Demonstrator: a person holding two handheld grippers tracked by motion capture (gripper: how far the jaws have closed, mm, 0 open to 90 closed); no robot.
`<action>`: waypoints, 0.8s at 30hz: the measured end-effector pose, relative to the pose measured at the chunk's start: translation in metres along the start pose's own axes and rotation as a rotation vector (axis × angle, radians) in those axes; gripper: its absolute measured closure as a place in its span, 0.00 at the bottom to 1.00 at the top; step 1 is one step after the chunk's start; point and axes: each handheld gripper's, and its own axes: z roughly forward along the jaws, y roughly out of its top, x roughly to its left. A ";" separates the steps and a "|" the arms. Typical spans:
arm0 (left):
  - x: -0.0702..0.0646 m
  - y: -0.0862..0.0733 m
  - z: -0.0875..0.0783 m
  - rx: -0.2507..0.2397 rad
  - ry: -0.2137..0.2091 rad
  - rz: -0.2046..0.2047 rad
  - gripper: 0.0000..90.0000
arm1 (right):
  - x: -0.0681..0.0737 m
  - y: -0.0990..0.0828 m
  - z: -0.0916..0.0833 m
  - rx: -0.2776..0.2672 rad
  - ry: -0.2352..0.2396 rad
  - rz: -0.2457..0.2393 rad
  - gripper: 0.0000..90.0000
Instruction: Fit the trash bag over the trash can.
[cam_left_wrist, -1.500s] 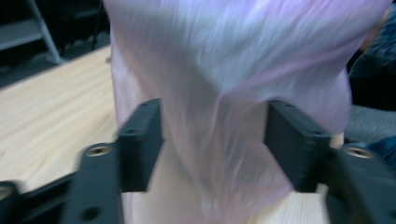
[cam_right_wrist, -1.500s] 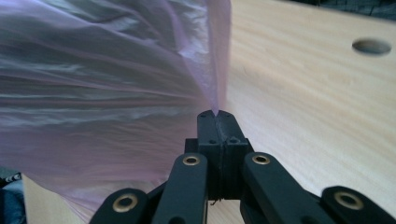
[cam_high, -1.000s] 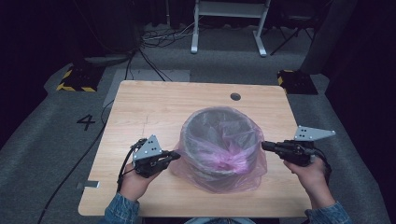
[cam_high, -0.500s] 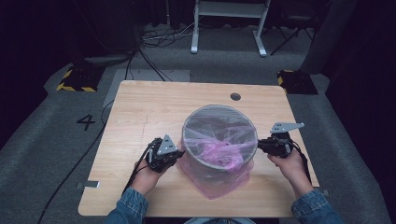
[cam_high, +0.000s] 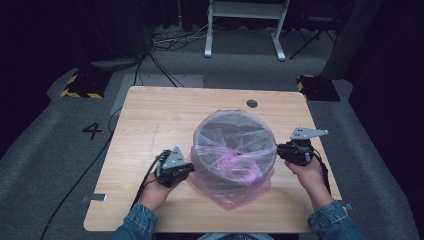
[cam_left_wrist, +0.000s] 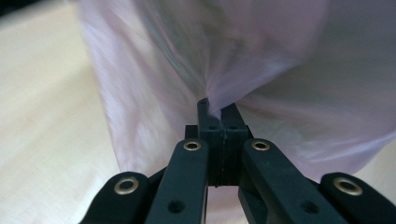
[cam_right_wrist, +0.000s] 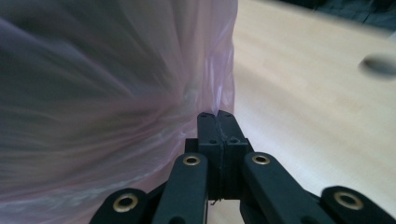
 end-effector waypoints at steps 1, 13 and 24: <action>0.005 0.004 -0.006 -0.017 0.019 -0.017 1.00 | -0.001 0.002 -0.002 -0.008 -0.003 0.004 1.00; -0.001 -0.011 0.043 0.310 0.058 0.067 1.00 | -0.020 -0.025 0.068 0.409 -0.021 0.049 1.00; -0.012 -0.046 0.032 0.464 -0.016 0.102 1.00 | -0.020 -0.061 0.025 0.474 -0.021 0.074 1.00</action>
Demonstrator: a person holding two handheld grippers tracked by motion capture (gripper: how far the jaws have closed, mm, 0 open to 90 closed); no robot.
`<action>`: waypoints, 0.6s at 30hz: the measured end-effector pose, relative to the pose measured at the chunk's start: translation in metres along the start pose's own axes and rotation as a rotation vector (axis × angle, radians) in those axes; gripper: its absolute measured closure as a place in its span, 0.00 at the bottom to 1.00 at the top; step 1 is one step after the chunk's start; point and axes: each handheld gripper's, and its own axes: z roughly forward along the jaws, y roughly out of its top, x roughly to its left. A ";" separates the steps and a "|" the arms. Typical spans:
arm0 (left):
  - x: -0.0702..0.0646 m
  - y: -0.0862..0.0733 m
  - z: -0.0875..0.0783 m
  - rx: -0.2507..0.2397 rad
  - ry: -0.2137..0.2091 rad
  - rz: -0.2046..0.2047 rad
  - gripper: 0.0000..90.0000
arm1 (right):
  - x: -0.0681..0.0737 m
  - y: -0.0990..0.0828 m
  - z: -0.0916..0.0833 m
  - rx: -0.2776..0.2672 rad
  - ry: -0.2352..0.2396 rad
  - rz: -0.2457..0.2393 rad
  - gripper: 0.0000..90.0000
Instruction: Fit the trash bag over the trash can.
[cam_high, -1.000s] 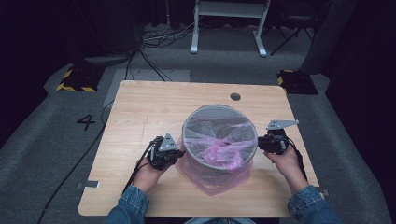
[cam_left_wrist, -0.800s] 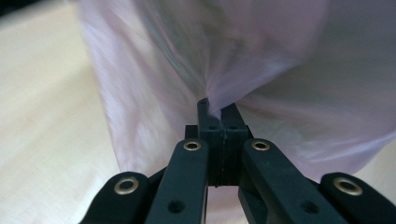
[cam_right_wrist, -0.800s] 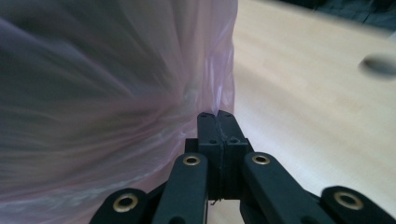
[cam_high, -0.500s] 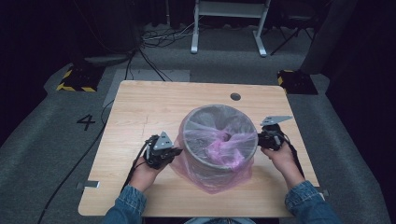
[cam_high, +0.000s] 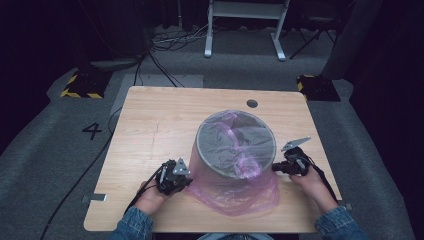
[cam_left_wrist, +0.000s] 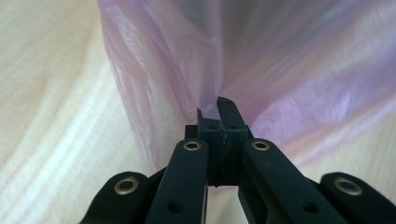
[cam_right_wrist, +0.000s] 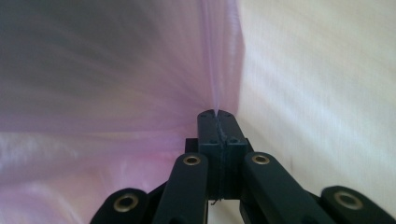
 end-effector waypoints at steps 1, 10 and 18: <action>-0.001 -0.002 -0.002 0.008 0.020 0.003 1.00 | 0.001 -0.005 -0.003 0.005 -0.009 -0.007 1.00; 0.037 -0.018 -0.031 -0.189 0.154 -0.258 0.77 | -0.008 -0.024 -0.050 -0.222 -0.004 0.020 0.60; 0.014 0.018 -0.038 -0.318 0.008 -0.053 0.49 | 0.044 -0.001 -0.063 -0.412 0.127 -0.294 0.64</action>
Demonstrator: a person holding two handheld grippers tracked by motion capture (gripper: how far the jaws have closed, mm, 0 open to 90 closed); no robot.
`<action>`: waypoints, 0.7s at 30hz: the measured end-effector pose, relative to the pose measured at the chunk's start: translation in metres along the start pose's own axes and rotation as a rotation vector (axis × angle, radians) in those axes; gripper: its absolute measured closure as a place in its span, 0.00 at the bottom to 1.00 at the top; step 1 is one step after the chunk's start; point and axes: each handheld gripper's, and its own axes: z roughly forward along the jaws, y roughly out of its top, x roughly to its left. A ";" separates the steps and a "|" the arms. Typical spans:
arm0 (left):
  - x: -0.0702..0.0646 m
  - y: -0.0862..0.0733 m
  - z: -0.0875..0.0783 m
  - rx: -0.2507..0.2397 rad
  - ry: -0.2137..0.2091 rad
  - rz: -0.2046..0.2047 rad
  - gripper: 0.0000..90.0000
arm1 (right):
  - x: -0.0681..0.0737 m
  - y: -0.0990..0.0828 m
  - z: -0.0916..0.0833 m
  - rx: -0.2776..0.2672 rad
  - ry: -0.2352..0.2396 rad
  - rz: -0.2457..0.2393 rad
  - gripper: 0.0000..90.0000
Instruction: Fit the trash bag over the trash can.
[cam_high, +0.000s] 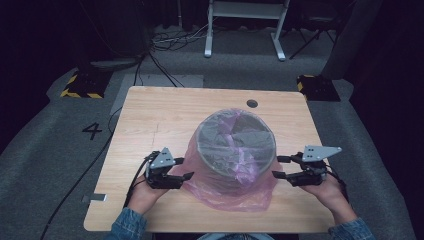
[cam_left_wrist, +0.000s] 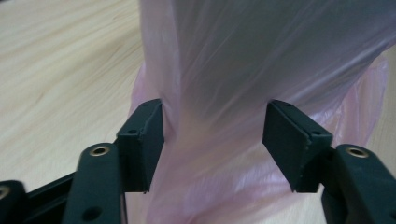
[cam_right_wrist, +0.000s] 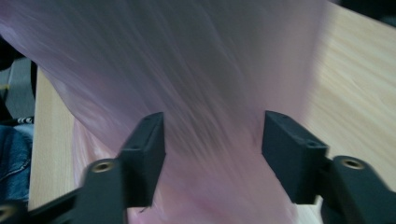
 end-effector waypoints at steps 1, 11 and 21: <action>-0.001 0.003 0.002 0.007 0.002 0.010 0.63 | 0.002 0.005 0.004 0.033 -0.014 -0.016 0.82; 0.010 0.000 0.018 0.054 0.108 -0.033 1.00 | -0.042 -0.002 0.017 0.106 -0.131 0.190 1.00; 0.003 -0.003 0.009 -0.016 0.040 -0.020 0.49 | -0.033 -0.006 0.010 0.033 -0.101 0.189 0.57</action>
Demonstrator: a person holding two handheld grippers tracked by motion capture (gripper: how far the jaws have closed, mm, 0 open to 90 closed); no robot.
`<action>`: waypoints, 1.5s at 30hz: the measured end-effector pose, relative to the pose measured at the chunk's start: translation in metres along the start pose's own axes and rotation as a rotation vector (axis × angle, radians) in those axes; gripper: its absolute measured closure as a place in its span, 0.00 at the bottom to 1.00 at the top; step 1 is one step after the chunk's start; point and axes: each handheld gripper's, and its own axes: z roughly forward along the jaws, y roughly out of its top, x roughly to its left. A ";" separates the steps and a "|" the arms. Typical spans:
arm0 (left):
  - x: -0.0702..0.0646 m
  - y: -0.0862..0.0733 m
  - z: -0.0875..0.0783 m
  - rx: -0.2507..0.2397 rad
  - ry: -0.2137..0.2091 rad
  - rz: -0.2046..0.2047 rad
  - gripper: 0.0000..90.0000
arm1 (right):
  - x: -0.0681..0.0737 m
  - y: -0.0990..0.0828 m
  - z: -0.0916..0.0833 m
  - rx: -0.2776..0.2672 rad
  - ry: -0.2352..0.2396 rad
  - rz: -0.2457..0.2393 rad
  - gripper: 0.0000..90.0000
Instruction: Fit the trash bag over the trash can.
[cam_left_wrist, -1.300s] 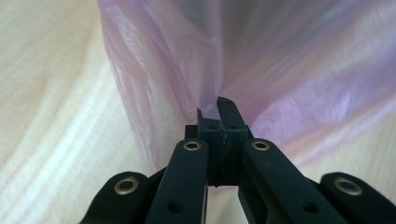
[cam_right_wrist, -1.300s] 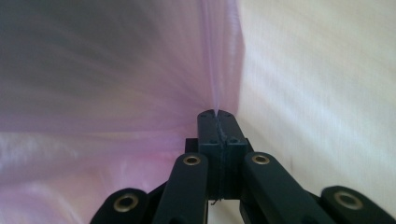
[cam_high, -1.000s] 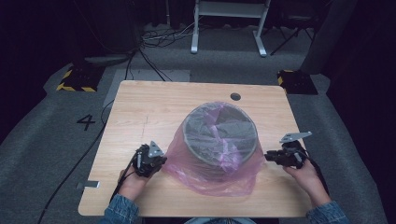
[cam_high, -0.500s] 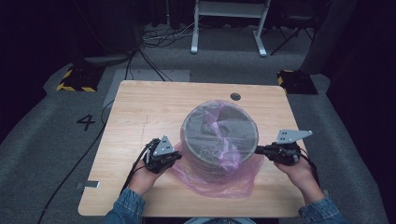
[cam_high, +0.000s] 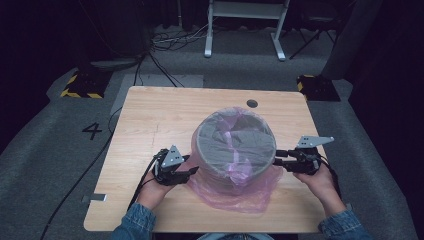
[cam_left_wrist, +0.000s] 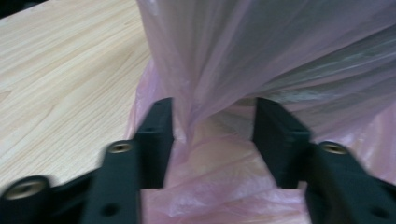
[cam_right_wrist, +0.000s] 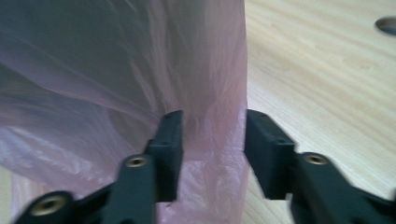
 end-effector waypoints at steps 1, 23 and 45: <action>0.000 -0.001 -0.003 0.003 0.001 -0.002 0.47 | 0.001 0.002 -0.005 -0.008 -0.015 -0.018 0.53; 0.028 -0.074 -0.056 0.083 0.222 -0.204 0.45 | 0.045 0.057 -0.044 0.024 -0.135 -0.060 0.15; 0.045 -0.097 -0.048 0.170 0.274 -0.266 0.47 | 0.077 0.136 -0.041 0.039 -0.054 -0.071 0.26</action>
